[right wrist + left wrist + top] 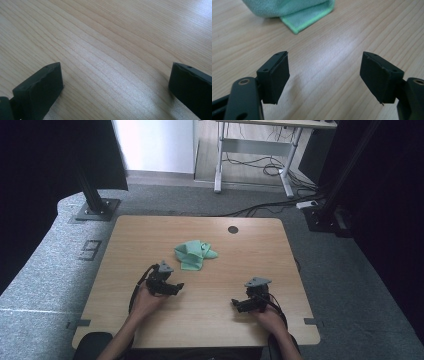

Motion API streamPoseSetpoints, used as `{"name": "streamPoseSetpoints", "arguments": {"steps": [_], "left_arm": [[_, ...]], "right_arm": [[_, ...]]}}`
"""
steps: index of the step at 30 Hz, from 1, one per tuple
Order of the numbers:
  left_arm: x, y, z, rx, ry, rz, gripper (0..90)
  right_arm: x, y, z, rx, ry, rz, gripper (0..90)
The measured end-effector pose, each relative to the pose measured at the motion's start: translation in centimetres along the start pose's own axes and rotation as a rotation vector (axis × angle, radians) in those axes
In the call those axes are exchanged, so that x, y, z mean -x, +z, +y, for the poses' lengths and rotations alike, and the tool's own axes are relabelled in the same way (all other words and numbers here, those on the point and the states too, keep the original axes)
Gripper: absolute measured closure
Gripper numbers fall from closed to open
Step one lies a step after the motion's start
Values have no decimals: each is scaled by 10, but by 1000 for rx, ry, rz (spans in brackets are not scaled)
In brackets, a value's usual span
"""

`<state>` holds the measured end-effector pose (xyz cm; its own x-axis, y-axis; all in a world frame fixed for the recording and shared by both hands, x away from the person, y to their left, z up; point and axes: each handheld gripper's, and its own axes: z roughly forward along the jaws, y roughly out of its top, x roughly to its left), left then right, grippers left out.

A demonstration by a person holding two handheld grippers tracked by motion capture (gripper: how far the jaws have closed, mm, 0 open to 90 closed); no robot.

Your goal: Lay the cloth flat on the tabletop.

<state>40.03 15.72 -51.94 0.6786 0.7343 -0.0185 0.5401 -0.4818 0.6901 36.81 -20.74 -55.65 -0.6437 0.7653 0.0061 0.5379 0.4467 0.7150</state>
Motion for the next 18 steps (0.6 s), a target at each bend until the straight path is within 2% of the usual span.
{"name": "streamPoseSetpoints", "arguments": {"steps": [4,18], "left_arm": [[-1,2,7,14,2,-7,280],[2,15,37,32,56,-24,396]], "right_arm": [[0,0,0,0,0,0,0],[0,0,0,0,0,0,0]]}}
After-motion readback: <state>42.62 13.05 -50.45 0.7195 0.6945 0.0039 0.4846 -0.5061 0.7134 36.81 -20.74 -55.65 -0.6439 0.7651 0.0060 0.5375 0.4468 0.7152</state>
